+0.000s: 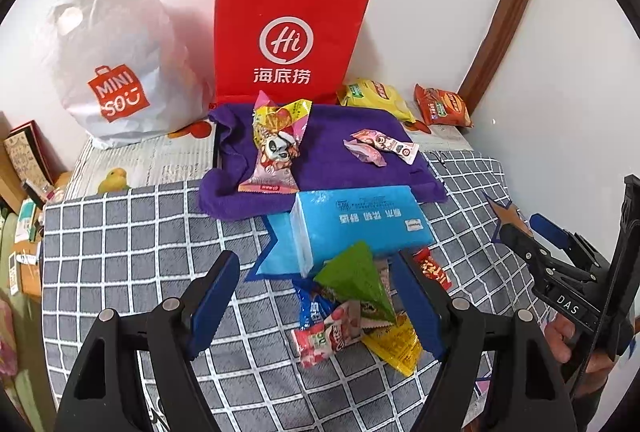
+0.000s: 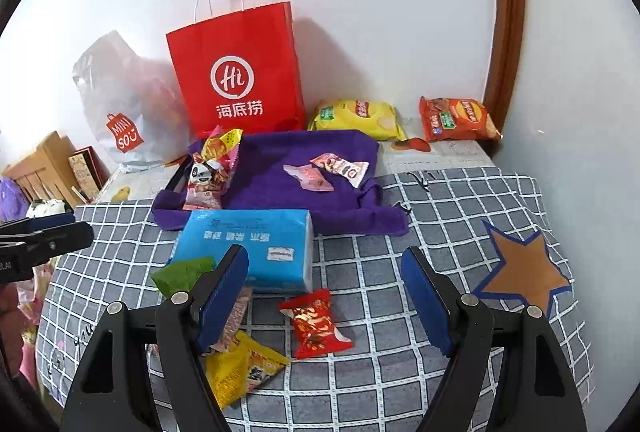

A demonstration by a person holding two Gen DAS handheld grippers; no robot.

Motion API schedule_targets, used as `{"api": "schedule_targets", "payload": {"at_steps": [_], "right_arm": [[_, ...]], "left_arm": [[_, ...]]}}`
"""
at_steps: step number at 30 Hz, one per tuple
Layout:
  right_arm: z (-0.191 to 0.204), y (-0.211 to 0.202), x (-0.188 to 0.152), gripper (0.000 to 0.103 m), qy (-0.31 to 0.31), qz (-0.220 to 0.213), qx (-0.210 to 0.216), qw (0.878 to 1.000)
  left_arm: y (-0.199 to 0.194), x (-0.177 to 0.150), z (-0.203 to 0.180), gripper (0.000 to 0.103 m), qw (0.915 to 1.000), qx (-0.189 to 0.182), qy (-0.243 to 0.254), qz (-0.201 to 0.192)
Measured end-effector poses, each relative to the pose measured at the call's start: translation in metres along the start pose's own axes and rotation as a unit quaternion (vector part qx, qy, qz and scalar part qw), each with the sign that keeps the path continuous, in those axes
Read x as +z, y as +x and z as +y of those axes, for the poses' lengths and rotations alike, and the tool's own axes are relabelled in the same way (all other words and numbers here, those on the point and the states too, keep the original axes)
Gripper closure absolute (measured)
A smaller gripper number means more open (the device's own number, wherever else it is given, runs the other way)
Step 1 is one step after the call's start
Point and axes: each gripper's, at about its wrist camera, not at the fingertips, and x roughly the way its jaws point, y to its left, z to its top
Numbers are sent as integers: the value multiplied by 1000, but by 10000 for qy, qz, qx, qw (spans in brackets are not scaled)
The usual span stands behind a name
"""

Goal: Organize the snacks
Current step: 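Move both tools back toward the snack pile beside the tissue box, then grasp the red candy pack with the right while the left grasps the red-white wrapper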

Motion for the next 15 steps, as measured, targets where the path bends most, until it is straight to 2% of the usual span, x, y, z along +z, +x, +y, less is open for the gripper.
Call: {"api": "schedule_targets", "payload": {"at_steps": [6,11,15], "right_arm": [[-10,11,-17,25,130,114,-89,9998],[-16,41,-39,42,185,628,221,9976],[-13,64,-53,45,89,878,382,9954]], "left_arm": [[6,-16,7,26,9999,66,-87,85],[17,-28,19,26,9996,74,-234,167],[33,-36,33,26,9984,170,-418,341]]}}
